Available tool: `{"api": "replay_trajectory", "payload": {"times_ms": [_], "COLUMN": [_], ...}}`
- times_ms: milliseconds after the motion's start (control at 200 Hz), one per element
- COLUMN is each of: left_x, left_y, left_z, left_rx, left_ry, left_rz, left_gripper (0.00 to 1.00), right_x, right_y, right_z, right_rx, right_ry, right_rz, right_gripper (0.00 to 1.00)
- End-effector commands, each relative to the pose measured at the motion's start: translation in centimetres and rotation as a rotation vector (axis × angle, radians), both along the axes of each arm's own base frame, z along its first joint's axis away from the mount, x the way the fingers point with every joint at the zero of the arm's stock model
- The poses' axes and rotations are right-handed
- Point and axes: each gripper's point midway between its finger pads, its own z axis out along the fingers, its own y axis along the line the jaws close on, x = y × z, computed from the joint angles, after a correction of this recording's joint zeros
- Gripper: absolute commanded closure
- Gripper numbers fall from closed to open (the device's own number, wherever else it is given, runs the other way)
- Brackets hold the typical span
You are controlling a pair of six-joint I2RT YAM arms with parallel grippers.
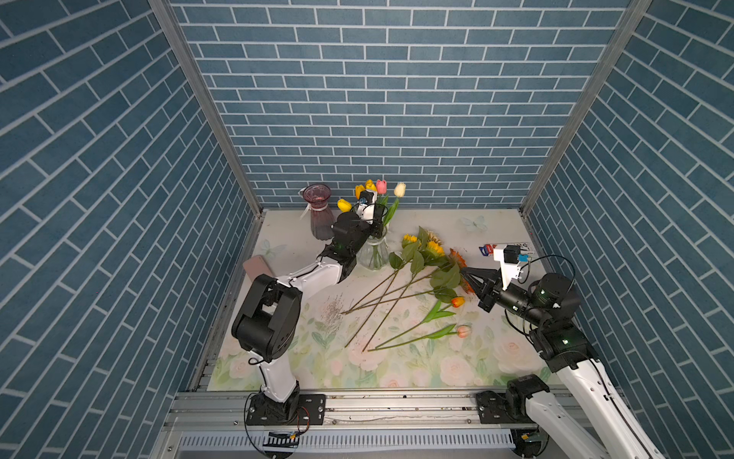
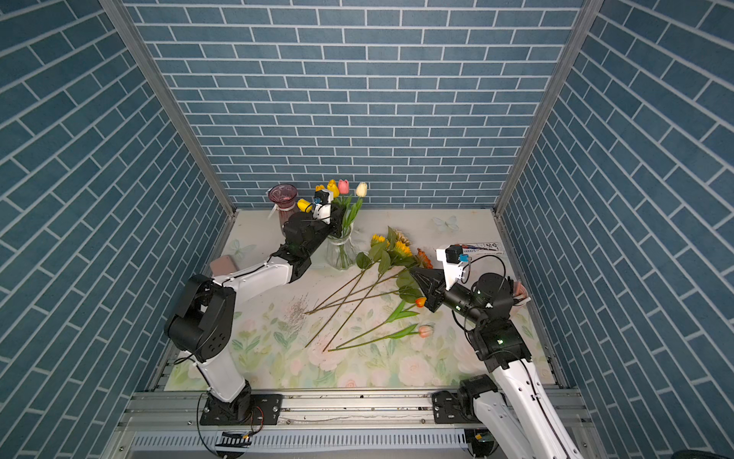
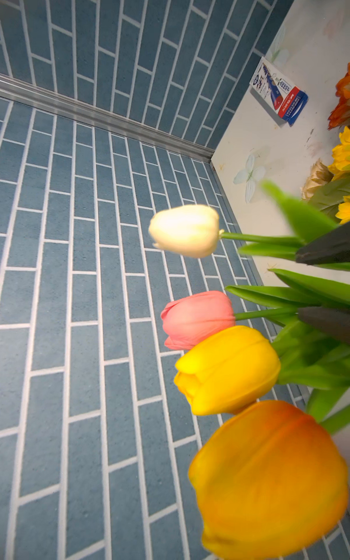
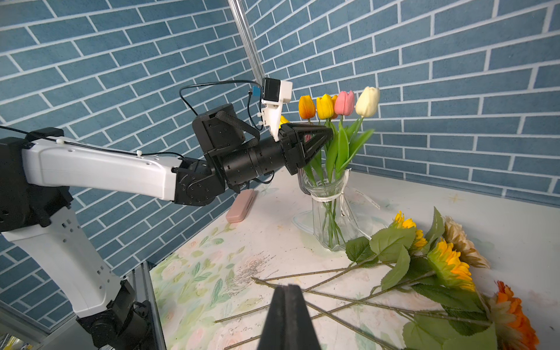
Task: Arrange the flowers in different vases according to their variety
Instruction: Insert the flower into the vase, then pick up the flower at the center of the board.
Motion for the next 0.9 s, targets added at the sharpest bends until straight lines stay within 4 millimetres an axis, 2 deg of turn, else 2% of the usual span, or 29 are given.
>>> {"api": "replay_trajectory", "payload": {"times_ms": [0,125,240,370,495,625,775,895], "left_x": [-0.6,-1.7,-3.9,-7.5,-11.8,-17.2,-23.1,-26.2], "left_y": [0.7,0.9,1.2,1.1,-0.6,-3.8,-7.7,-9.9], "left_z": [1.5,2.8,4.9,6.8,6.5,3.5,-2.9,-8.5], "left_rx": [-0.021,-0.031,-0.025,0.032,0.130,0.251,0.465,0.632], "left_ry": [-0.008,-0.011,-0.023,-0.010,0.060,0.180,0.344,0.454], "left_rz": [0.007,-0.008,-0.035,-0.111,-0.227,-0.377,-0.487,-0.543], "left_gripper": [0.68,0.67,0.65,0.62,0.59,0.57,0.55,0.55], "right_x": [-0.3,-0.1,0.8,1.5,1.3,1.3,0.6,-0.1], "right_y": [0.1,0.0,-0.3,-0.4,-0.6,-1.4,-2.3,-2.9], "right_z": [1.1,0.9,0.2,-1.2,-2.0,-2.4,-2.7,-2.8], "right_rx": [-0.006,-0.012,-0.037,-0.081,-0.087,-0.086,-0.107,-0.126], "right_ry": [-0.049,-0.029,0.049,0.183,0.262,0.343,0.422,0.448], "right_rz": [0.016,0.006,-0.034,-0.057,-0.071,-0.130,-0.176,-0.203], "right_gripper": [1.00,1.00,1.00,1.00,1.00,1.00,1.00,1.00]}}
